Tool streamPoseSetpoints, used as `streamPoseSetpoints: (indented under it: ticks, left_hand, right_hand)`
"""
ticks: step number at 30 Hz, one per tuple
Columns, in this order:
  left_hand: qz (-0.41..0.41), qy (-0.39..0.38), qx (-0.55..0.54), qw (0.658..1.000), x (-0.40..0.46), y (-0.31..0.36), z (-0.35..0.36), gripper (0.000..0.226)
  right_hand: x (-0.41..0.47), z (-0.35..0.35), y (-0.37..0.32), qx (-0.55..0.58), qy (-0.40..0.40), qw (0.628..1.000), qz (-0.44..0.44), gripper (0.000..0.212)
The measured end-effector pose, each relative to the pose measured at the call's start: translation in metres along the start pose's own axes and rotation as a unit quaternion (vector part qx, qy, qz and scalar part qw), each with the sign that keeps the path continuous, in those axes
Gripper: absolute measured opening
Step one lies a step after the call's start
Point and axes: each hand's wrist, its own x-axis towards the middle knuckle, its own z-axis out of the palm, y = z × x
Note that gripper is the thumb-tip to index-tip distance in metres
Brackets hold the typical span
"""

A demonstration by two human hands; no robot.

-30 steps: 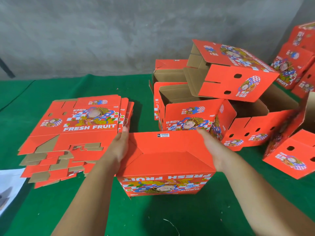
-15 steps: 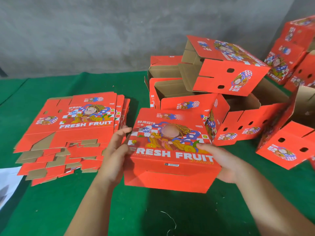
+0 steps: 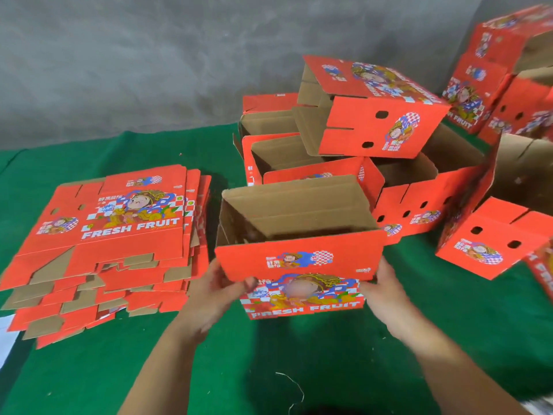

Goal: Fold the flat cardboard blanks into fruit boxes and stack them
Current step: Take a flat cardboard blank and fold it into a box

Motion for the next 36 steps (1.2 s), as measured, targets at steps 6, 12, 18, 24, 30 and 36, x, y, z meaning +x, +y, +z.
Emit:
streamPoseSetpoints:
  ticks: [6,12,18,24,30,36]
  left_hand:
    - [-0.231,-0.171,-0.123,0.95,0.011,0.023,0.022,0.096]
    - [-0.257,-0.13,0.088,0.954,0.034,0.044,0.08,0.043]
    - [-0.161,-0.166,0.133,0.964,0.044,0.05,0.132,0.035]
    - [-0.113,-0.238,0.056,0.963,0.042,0.039,0.156,0.039]
    - [-0.099,-0.275,0.042,0.956,0.049,0.042,0.175,0.028]
    - [-0.081,-0.217,0.115,0.966,0.051,0.02,0.164,0.044]
  right_hand:
    - [0.015,-0.035,0.037,-0.023,0.158,0.987,-0.023,0.042]
    - [0.016,-0.025,0.056,0.008,0.218,0.974,0.068,0.101]
    - [-0.04,0.055,0.061,0.121,0.055,0.99,0.037,0.14]
    - [-0.024,0.048,0.037,0.007,0.294,0.956,0.021,0.146]
    - [0.007,0.005,0.025,0.012,0.319,0.947,0.01,0.112]
    - [0.064,-0.059,0.043,0.036,0.266,0.951,0.153,0.107]
